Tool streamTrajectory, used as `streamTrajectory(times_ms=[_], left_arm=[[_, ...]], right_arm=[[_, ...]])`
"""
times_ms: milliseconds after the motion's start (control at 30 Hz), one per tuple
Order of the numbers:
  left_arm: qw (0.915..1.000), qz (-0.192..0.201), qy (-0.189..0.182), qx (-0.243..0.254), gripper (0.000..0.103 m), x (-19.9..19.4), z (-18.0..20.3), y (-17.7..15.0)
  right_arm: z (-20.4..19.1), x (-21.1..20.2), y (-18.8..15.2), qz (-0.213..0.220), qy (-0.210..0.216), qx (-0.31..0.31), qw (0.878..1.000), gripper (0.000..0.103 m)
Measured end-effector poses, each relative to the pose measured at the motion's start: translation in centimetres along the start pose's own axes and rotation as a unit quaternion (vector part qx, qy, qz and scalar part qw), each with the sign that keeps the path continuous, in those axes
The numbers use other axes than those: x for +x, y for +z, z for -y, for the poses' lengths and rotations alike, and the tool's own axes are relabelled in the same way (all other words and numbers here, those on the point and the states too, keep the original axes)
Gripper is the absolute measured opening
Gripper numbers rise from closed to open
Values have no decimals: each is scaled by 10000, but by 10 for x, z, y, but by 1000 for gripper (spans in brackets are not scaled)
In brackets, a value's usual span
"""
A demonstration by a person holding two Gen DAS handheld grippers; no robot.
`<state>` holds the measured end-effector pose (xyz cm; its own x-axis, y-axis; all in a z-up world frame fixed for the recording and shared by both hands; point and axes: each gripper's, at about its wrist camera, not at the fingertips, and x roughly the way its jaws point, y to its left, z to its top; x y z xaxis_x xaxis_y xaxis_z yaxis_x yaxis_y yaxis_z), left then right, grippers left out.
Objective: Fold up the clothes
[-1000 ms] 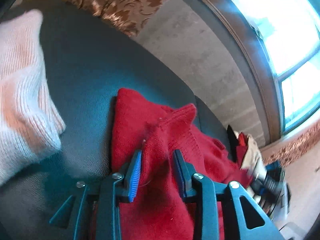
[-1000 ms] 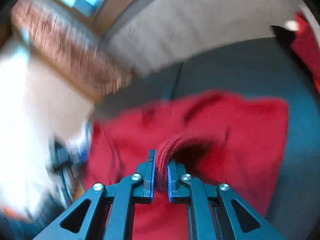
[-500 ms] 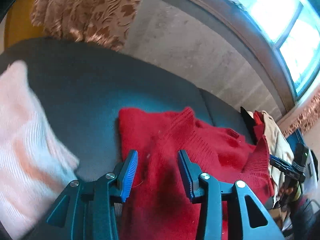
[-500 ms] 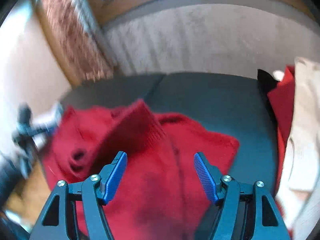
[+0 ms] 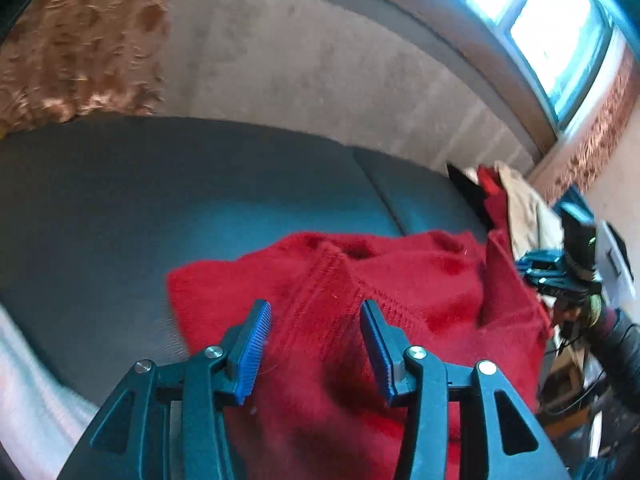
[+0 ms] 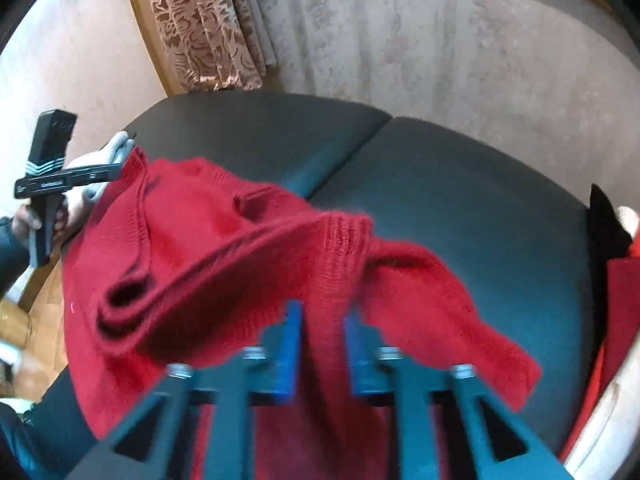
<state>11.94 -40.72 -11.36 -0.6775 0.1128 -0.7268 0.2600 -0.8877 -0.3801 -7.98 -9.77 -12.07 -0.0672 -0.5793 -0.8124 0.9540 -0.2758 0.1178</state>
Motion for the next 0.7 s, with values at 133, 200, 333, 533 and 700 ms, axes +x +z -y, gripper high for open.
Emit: streamTrajectory(times_ms=[133,200,333,533,700], left_arm=[[9998,161,51,-126,8,-5,9,-1],[9971,568,-60,-496,8,-22,4,-3],[9834,1034,75,-1492,8,-37,-26,-8],[9747,845,501,-2007,7,-13,-42,-21],[9665,1863,137,-1759,7,-63,-22,-24]], right_arm=[[-2,-19,-6,184,-82,154,9997,9],[1,-35,-6,432,-132,367,9983,9],[33,-56,-16,809,-348,1188,9890,9],[75,-21,-54,482,-409,2262,9720,9],[66,-31,-58,765,-321,2221,9715,9]])
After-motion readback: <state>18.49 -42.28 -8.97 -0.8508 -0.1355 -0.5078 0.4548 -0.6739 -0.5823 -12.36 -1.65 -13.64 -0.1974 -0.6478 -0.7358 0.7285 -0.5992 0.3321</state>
